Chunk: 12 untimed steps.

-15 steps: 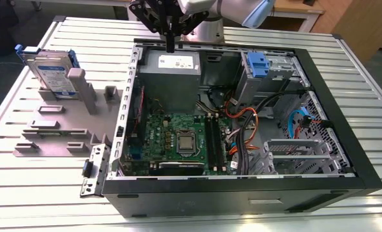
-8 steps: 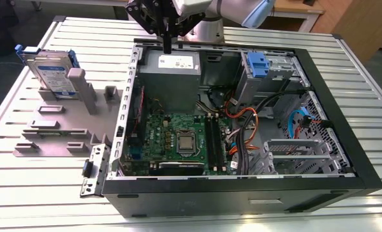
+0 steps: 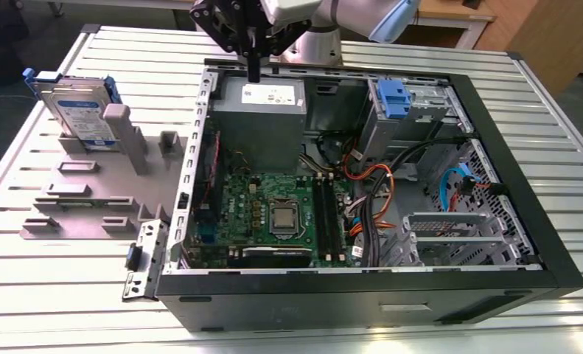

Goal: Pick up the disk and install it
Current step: 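Reach for the disk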

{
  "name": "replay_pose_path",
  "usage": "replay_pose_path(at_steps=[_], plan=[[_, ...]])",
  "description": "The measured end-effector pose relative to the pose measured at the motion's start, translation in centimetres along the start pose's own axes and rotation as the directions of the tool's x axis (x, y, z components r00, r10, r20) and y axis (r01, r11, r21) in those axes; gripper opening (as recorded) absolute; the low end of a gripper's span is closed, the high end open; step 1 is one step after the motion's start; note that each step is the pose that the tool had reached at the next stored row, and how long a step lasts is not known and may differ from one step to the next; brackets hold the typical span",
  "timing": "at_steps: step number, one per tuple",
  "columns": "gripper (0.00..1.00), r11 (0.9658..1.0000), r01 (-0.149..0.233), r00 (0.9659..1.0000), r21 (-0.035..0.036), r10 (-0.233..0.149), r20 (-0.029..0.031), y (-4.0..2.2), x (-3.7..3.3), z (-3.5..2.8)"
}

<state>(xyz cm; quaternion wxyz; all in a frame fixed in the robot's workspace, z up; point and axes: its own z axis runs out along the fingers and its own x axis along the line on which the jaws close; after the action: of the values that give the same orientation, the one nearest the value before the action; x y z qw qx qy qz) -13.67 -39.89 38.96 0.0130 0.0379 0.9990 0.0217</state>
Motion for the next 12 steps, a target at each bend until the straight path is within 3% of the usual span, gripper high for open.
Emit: replay_pose_path(at_steps=[3,5,12], plan=[[0.11,1.0,0.0,1.0,0.0,0.0,0.0,-0.01,0.07,0.01],[0.11,1.0,0.0,1.0,0.0,0.0,0.0,-0.08,0.93,0.27],[0.11,1.0,0.0,1.0,0.0,0.0,0.0,-0.1,1.17,0.27]])
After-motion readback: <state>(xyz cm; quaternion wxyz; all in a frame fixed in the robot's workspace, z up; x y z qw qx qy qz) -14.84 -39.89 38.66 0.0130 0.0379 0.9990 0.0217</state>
